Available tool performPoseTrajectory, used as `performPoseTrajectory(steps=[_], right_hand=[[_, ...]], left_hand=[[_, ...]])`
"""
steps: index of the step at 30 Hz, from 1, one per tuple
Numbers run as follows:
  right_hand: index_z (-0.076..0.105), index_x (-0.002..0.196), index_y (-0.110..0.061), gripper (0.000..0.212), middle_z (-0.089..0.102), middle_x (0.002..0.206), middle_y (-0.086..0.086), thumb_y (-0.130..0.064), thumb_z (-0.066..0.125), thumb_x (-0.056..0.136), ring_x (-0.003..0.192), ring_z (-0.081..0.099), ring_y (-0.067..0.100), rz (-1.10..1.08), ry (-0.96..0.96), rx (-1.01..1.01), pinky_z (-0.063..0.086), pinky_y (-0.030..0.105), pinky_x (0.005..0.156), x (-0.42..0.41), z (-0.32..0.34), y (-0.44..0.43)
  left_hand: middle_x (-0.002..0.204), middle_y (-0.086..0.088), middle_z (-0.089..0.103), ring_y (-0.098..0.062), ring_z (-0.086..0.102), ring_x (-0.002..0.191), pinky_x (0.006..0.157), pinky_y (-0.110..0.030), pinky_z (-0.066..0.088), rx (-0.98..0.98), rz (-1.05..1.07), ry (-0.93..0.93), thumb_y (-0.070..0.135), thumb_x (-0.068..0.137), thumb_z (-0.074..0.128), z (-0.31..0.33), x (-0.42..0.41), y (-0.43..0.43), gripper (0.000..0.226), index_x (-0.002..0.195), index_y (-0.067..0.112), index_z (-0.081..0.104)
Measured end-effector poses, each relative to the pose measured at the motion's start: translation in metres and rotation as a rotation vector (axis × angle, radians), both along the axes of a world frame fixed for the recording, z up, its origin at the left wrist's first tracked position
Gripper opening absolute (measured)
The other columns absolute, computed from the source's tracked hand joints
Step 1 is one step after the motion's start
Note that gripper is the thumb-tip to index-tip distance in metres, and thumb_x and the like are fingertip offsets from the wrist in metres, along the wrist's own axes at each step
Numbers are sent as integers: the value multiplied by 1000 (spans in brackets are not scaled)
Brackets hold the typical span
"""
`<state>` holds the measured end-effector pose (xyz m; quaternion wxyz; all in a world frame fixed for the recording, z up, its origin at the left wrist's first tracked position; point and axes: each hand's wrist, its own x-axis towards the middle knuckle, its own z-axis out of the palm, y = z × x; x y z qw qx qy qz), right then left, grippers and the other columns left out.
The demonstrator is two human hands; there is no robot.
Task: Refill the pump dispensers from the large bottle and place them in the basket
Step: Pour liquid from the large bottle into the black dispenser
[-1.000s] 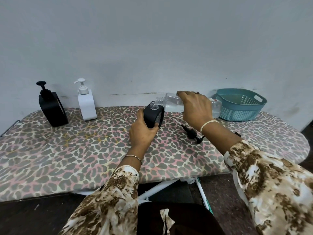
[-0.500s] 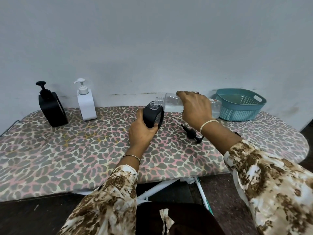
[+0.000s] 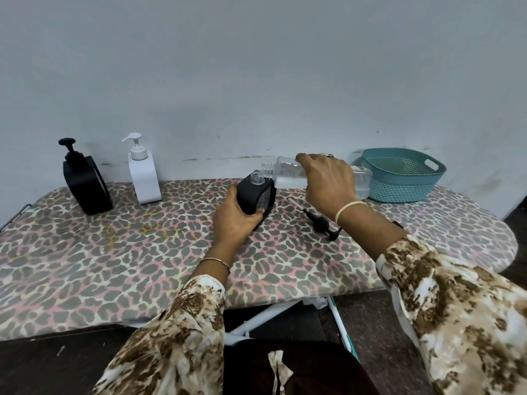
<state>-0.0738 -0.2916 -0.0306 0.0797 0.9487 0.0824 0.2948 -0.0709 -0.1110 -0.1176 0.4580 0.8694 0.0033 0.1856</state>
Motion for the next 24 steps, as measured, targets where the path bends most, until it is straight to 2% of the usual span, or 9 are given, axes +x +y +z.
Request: performPoseTrajectory(steps=[7,16,24], right_hand=[[55,116,-16,48,66,92,4,6,56,74,79,62,27,8,-3,-4,34,30,57,2,0,1],[55,117,-16,45,66,95,4,5,55,77,84,63,28,5,4,-18,34,30,60,-1,2,2],[55,115,-15,43,66,92,6,5,55,77,84,62,28,-1,30,-8,34,30,60,-3,3,3]], left_hand=[[121,-2,65,-24,62,110,91,-31,52,-1,-13,34,26,68,84,-1,3,3,71,128,23,45],[126,-1,62,-22,57,116,92,-26,44,-55,-44,120,21,64,87,2,6,8,77,130,20,47],[128,0,61,-22,56,119,101,-35,47,-49,-46,139,24,59,90,2,7,9,85,132,20,47]])
